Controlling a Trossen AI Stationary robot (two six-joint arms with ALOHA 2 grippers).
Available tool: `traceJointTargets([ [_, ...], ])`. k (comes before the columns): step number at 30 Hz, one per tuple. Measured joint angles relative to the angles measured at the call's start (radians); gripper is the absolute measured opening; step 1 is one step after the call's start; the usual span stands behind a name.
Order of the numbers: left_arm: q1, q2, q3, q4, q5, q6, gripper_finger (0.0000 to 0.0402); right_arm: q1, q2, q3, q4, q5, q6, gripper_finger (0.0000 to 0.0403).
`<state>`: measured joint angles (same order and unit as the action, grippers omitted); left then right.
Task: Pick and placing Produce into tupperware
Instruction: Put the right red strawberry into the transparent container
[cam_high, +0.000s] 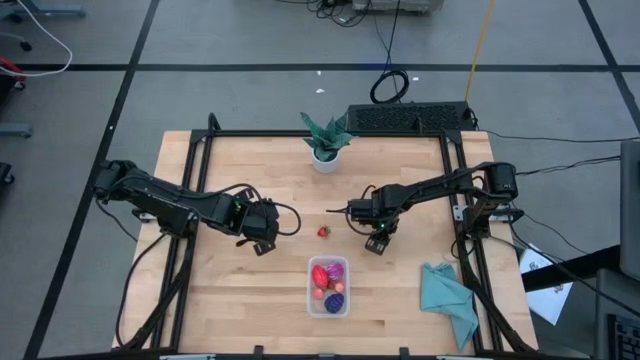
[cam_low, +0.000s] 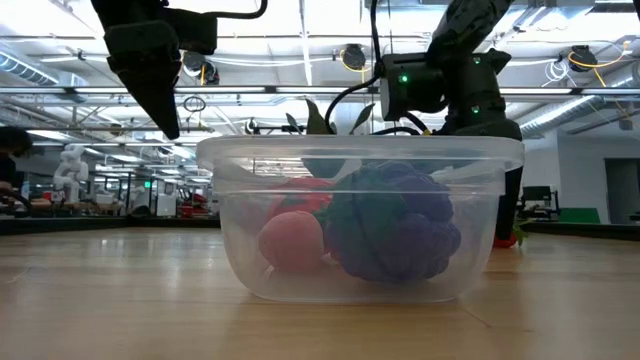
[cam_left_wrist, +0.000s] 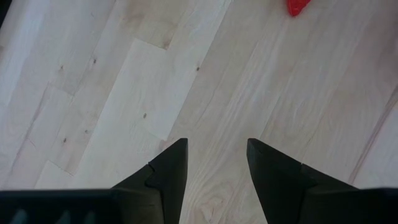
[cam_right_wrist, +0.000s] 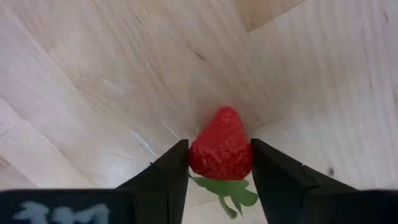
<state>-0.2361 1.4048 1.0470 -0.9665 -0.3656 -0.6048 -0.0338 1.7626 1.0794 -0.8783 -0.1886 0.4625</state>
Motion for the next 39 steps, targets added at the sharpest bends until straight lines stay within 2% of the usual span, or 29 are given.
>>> traceJointTargets([
  [4, 0.0, 0.0, 0.0, 0.0, 0.0, 0.0, 0.017, 0.0, 0.0, 0.0, 0.0, -0.001, -0.002, 0.0134],
  [10, 0.0, 0.0, 0.0, 0.0, 0.0, -0.002, 0.017, 0.0, 0.0, 0.0, -0.002, 0.0, -0.001, 0.0148],
  [21, 0.0, 0.0, 0.0, 0.0, 0.0, -0.002, 0.017, 0.0, 0.0, 0.012, -0.019, -0.001, -0.003, 0.0142],
  [39, 0.0, 0.0, 0.0, 0.003, -0.001, 0.011, 0.017, 0.025, -0.005, 0.23, -0.1, -0.018, -0.003, 0.0143],
])
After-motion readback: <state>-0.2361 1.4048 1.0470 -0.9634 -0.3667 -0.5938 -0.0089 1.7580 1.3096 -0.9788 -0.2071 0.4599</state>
